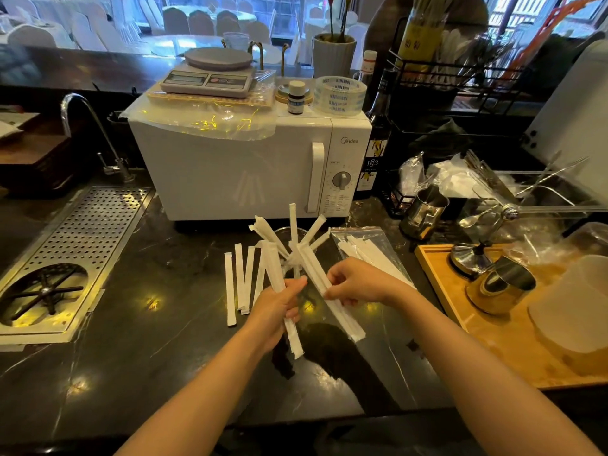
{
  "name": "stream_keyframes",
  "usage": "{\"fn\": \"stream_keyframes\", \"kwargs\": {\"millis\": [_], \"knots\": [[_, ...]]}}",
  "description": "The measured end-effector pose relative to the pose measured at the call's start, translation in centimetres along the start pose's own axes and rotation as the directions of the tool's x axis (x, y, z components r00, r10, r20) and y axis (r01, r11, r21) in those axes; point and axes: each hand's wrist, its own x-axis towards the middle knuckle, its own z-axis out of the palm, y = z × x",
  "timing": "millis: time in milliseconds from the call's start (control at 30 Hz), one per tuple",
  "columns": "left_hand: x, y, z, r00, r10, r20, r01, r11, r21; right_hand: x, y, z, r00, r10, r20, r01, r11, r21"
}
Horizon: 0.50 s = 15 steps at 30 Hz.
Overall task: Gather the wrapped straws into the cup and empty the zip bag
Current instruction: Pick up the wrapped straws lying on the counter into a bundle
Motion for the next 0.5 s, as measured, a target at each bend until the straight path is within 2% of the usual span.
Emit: {"fn": "stream_keyframes", "kwargs": {"millis": [233, 367, 500], "knots": [[-0.9, 1.0, -0.3, 0.989, 0.121, 0.081, -0.116, 0.991, -0.065, 0.3, -3.5, 1.6, 0.992, -0.123, 0.032, 0.12, 0.99, 0.078], [-1.7, 1.6, -0.6, 0.981, 0.191, 0.038, -0.19, 0.981, -0.031, 1.1, -5.0, 2.6, 0.987, -0.152, 0.05, 0.149, 0.987, 0.06], [-2.1, 1.9, -1.5, 0.975, 0.209, -0.076, -0.207, 0.978, 0.04, 1.9, -6.2, 3.6, 0.987, -0.147, 0.068, 0.143, 0.987, 0.068]]}}
